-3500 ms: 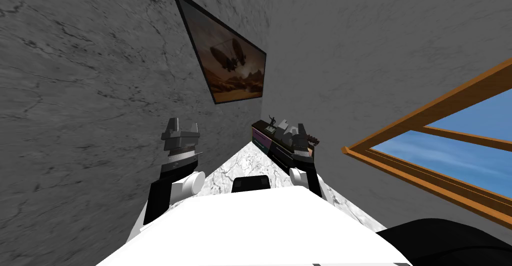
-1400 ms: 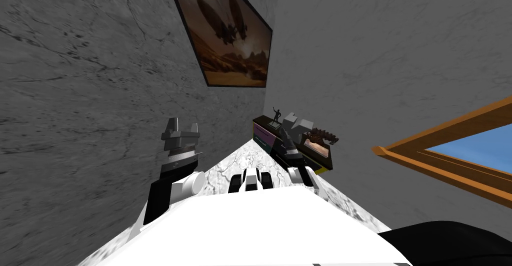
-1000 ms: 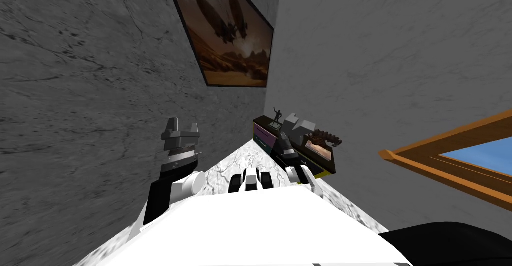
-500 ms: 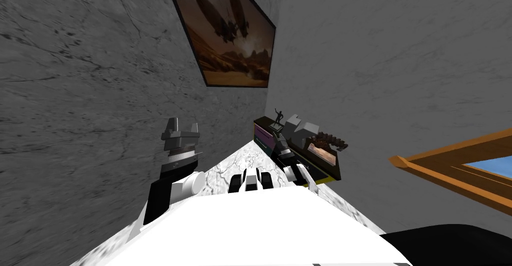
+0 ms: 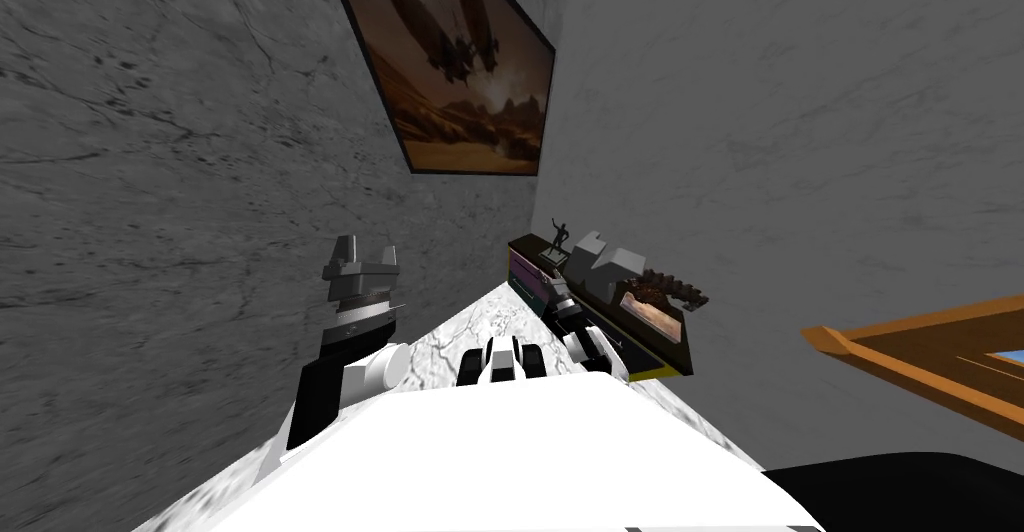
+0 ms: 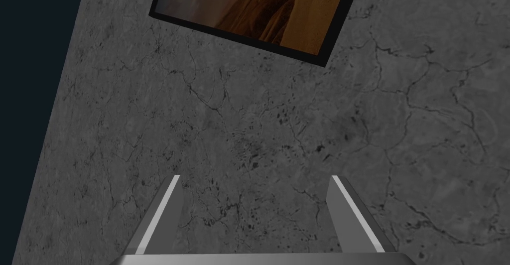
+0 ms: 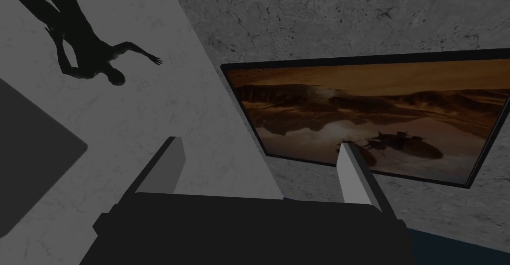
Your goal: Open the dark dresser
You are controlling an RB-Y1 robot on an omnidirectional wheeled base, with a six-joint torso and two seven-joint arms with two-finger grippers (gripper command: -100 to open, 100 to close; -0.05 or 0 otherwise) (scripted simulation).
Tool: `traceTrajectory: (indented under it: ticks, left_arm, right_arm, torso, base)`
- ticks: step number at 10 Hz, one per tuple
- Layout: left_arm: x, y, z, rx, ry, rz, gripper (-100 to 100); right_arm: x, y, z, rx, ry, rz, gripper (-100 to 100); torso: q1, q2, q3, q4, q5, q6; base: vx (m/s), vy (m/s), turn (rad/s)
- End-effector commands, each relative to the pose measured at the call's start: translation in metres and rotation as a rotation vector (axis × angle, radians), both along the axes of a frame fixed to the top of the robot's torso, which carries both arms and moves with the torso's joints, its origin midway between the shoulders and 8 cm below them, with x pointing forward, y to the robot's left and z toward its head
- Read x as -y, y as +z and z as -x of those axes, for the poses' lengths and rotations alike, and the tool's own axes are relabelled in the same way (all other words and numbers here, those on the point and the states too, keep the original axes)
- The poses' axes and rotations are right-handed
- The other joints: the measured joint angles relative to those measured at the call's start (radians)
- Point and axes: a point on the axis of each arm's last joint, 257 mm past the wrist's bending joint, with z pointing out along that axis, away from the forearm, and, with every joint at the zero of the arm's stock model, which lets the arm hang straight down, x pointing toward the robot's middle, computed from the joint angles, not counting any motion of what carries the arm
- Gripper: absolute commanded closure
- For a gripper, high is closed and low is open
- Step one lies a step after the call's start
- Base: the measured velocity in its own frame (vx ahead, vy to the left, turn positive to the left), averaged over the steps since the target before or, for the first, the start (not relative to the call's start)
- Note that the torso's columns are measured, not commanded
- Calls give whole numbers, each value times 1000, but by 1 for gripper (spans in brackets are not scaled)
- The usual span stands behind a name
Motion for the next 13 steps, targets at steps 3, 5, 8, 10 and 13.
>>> traceTrajectory:
  ticks: [3, 5, 8, 10, 13]
  left_arm:
    - [0, 0, 0, 0, 0, 0, 0]
    - [0, 0, 0, 0, 0, 0, 0]
    - [0, 0, 0, 0, 0, 0, 0]
    - [0, 0, 0, 0, 0, 0, 0]
    - [0, 0, 0, 0, 0, 0, 0]
  right_arm:
    - [-18, -35, -9, -35, 8, 186, -100]
    - [-25, -52, -12, -52, 17, 266, -100]
    - [-32, -69, -15, -66, 27, 358, -100]
    - [-39, -88, -17, -81, 40, 444, -100]
    - [-50, -122, -19, -110, 76, 595, -100]
  torso:
    - [-1, 0, 0, 0, 0, 0]
    - [-2, 0, 0, 0, 0, 0]
    - [0, 0, 0, 0, 0, 0]
    - [-2, 0, 0, 0, 0, 0]
    - [0, 0, 0, 0, 0, 0]
  base:
    - [50, -28, 48]
    - [44, -43, 51]
    - [35, -19, 36]
    - [43, -36, 45]
    - [54, -42, 57]
